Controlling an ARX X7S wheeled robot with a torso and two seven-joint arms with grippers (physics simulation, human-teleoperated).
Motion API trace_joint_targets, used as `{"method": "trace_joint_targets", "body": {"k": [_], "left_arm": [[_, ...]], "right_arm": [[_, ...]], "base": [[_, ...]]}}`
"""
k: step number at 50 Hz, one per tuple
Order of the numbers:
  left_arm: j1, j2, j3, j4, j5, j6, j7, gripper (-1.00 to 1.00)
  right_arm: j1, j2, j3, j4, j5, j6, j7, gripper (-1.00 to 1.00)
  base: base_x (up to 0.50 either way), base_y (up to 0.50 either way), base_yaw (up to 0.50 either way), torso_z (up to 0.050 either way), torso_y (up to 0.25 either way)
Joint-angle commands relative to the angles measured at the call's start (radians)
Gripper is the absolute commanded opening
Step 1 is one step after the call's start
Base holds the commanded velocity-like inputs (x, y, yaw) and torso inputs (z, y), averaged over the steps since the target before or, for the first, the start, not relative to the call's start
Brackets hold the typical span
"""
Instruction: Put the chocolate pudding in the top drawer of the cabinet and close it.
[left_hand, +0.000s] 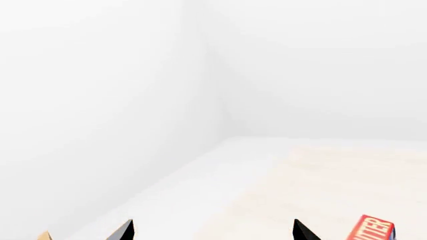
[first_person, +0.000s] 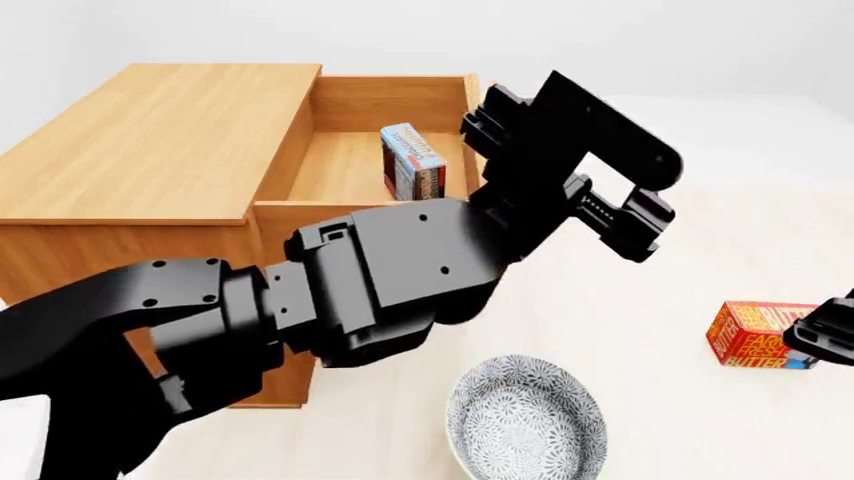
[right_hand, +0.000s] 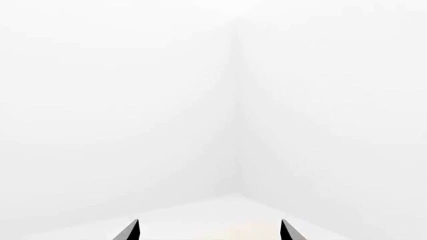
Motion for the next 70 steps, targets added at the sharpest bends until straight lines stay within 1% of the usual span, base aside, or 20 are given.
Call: {"method": "trace_joint_targets", "body": {"k": [1, 6, 9, 13, 20, 28, 42, 54, 70], "left_arm": [[-0.014, 0.080, -0.001, -0.079, -0.012, -0.024, 0.021, 1.00], [-0.006, 0.109, 0.003, -0.144, -0.016, -0.016, 0.047, 1.00], [-0.011, 0.113, 0.029, -0.166, -0.035, 0.008, 0.049, 1.00], [-0.013, 0.113, 0.068, -0.189, -0.034, 0.074, 0.048, 1.00], [0.023, 0.113, 0.076, -0.206, 0.011, 0.234, 0.041, 1.00], [0.047, 0.113, 0.079, -0.210, 0.023, 0.304, 0.052, 1.00], [0.061, 0.113, 0.080, -0.160, 0.046, 0.273, 0.039, 1.00], [0.072, 0.113, 0.079, -0.105, 0.070, 0.240, 0.026, 1.00], [0.119, 0.113, 0.079, -0.180, 0.068, 0.239, 0.108, 1.00]], "right_arm": [[0.002, 0.002, -0.001, 0.008, 0.006, 0.001, -0.012, 1.00], [0.016, 0.002, -0.013, 0.013, 0.004, 0.008, -0.014, 1.00], [0.011, 0.001, -0.010, 0.013, 0.003, 0.005, -0.017, 1.00], [-0.003, 0.000, -0.001, 0.012, 0.005, -0.002, -0.022, 1.00], [-0.006, -0.012, -0.006, 0.032, -0.001, -0.021, -0.040, 1.00], [-0.021, -0.050, -0.027, 0.084, -0.040, -0.080, -0.077, 1.00], [-0.042, -0.121, -0.066, 0.182, -0.118, -0.191, -0.131, 1.00], [-0.043, -0.128, -0.066, 0.188, -0.121, -0.197, -0.134, 1.00], [-0.042, -0.133, -0.062, 0.187, -0.119, -0.194, -0.132, 1.00]], "base": [[0.00, 0.00, 0.00, 0.000, 0.000], [0.00, 0.00, 0.00, 0.000, 0.000], [0.00, 0.00, 0.00, 0.000, 0.000], [0.00, 0.00, 0.00, 0.000, 0.000], [0.00, 0.00, 0.00, 0.000, 0.000], [0.00, 0.00, 0.00, 0.000, 0.000], [0.00, 0.00, 0.00, 0.000, 0.000], [0.00, 0.00, 0.00, 0.000, 0.000], [0.00, 0.00, 0.00, 0.000, 0.000]]}}
